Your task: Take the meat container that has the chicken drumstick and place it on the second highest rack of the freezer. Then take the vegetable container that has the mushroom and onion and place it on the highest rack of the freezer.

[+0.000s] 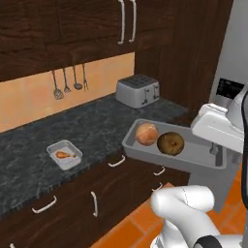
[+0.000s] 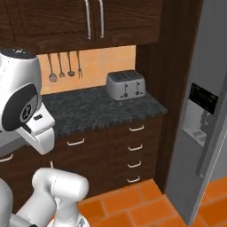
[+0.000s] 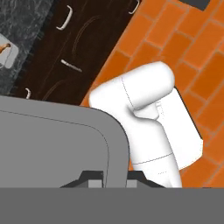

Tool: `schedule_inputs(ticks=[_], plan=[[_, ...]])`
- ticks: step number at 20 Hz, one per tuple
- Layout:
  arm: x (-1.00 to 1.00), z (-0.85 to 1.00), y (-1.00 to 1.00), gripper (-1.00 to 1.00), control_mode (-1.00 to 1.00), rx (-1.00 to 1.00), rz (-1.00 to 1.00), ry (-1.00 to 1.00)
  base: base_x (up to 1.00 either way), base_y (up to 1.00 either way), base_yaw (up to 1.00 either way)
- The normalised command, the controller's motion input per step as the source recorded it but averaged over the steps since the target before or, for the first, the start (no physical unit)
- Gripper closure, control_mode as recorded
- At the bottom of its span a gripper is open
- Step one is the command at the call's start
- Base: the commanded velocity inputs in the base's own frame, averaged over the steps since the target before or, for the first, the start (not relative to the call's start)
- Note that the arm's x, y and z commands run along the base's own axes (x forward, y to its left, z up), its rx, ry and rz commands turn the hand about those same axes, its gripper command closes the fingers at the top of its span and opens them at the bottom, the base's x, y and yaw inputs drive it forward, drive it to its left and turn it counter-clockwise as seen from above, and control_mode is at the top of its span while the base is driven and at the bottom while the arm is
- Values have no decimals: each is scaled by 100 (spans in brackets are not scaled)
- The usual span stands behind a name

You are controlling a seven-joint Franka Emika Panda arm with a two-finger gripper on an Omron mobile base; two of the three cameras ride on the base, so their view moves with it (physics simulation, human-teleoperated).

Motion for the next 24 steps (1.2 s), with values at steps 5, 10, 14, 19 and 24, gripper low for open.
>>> schedule_inputs(ticks=[5, 10, 14, 19, 24], plan=[[0, 0, 0, 100, 100, 0, 0, 0, -25, -60, -63], [0, 0, 0, 100, 100, 0, 0, 0, 0, -65, -71], [0, 0, 0, 100, 100, 0, 0, 0, 0, -71, -73], [0, 0, 0, 100, 100, 0, 0, 0, 24, -59, -67], [0, 0, 0, 100, 100, 0, 0, 0, 86, -7, -46]])
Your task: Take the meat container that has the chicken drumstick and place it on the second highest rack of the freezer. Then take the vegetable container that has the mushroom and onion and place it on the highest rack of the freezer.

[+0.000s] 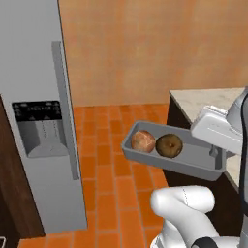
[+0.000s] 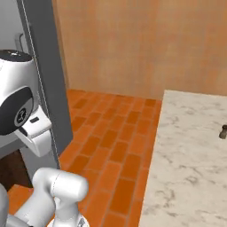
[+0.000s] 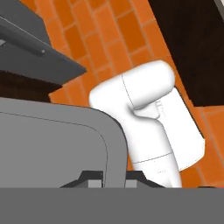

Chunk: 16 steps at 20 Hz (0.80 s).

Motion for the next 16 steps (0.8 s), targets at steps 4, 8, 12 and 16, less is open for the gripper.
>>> schedule_inputs(ticks=[4, 8, 12, 16], plan=[[0, 0, 0, 100, 100, 0, 0, 0, 100, 0, -31], [0, 0, 0, 100, 100, 0, 0, 0, 100, 0, -25], [0, 0, 0, 100, 100, 0, 0, 0, 100, 0, -21], [0, 0, 0, 100, 100, 0, 0, 0, 100, 0, -8]])
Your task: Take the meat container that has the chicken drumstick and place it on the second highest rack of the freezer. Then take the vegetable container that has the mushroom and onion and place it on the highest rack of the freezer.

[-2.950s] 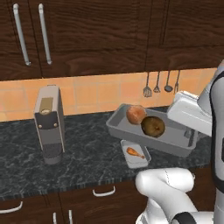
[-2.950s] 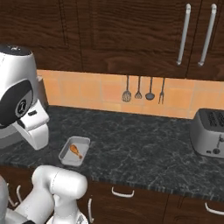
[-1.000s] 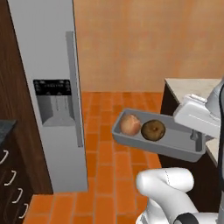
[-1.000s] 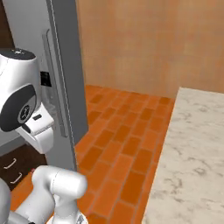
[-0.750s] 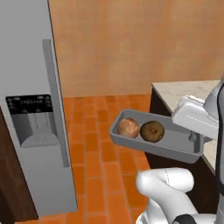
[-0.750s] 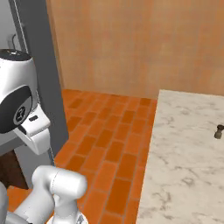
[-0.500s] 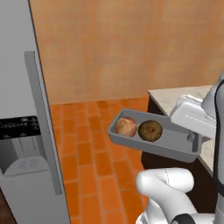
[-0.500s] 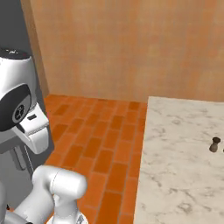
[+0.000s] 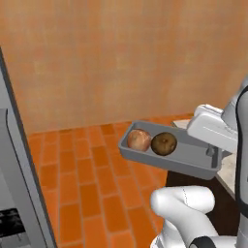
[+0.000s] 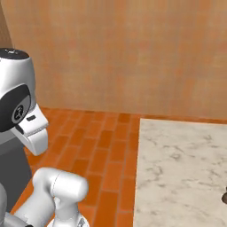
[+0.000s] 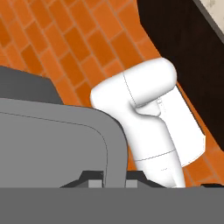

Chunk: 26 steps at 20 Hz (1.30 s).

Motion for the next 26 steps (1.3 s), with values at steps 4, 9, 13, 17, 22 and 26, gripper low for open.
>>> schedule_inputs(ticks=[4, 9, 13, 17, 22, 26], plan=[[0, 0, 0, 100, 100, 0, 0, 0, 100, 0, 0], [0, 0, 0, 100, 100, 0, 0, 0, 99, 0, 14], [0, 0, 0, 100, 100, 0, 0, 0, 83, 0, 49], [0, 0, 0, 100, 100, 0, 0, 0, 63, 0, 74], [0, 0, 0, 100, 100, 0, 0, 0, 57, 0, 80], [0, 0, 0, 100, 100, 0, 0, 0, 55, 0, 78]])
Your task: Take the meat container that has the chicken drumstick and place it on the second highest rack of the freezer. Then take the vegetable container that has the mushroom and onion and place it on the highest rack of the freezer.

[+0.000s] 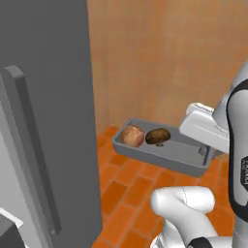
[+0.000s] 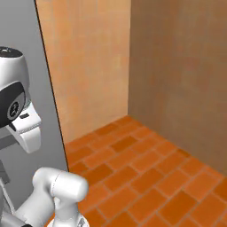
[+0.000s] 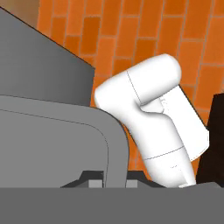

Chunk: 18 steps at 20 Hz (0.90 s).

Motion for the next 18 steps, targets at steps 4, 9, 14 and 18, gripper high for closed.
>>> schedule_inputs(ticks=[4, 9, 14, 18], plan=[[0, 0, 0, 100, 100, 0, 0, 0, 43, 0, 76], [0, 0, 0, 100, 100, 0, 0, 0, 33, -10, 72], [0, 0, 0, 100, 100, 0, 0, 0, 48, -18, 66], [0, 0, 0, 100, 100, 0, 0, 0, 75, -27, 38]])
